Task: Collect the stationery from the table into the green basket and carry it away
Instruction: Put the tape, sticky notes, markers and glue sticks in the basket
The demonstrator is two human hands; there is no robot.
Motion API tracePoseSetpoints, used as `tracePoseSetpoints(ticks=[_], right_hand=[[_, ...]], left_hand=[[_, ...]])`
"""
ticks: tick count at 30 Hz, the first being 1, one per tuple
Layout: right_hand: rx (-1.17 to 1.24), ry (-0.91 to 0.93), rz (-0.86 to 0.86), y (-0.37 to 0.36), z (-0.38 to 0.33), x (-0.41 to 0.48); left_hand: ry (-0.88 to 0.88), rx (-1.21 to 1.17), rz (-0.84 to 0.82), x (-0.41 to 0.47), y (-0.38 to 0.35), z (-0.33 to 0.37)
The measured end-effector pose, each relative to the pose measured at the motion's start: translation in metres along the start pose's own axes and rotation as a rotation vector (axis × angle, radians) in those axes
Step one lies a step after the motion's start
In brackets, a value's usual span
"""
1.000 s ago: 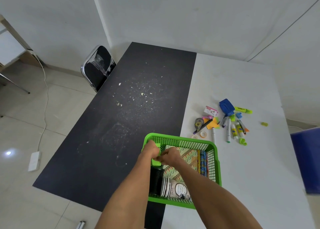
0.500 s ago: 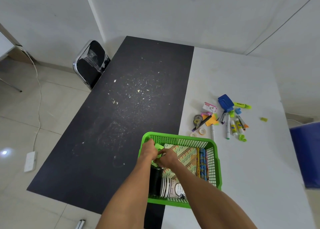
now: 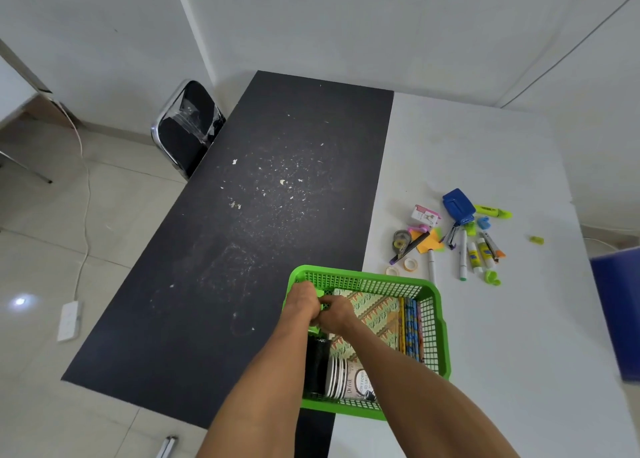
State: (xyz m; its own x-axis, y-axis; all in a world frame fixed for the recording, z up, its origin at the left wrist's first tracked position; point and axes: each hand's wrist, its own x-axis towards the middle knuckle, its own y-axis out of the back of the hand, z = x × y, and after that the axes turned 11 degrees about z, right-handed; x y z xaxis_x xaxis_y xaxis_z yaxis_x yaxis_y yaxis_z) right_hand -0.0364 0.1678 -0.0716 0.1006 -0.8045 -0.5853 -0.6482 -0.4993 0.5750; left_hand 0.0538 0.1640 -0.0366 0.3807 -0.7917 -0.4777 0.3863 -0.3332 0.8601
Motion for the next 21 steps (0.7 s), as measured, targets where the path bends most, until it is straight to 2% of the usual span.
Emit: tracePoseSetpoints(ticks=[12, 21], right_hand=[[-0.031, -0.009, -0.089, 0.004, -0.001, -0.001], [-0.101, 0.091, -0.142, 0.004, 0.009, -0.008]], left_hand=[[-0.005, -0.013, 0.109, -0.005, 0.019, 0.014], [-0.019, 0.064, 0.049, -0.015, 0.013, 0.015]])
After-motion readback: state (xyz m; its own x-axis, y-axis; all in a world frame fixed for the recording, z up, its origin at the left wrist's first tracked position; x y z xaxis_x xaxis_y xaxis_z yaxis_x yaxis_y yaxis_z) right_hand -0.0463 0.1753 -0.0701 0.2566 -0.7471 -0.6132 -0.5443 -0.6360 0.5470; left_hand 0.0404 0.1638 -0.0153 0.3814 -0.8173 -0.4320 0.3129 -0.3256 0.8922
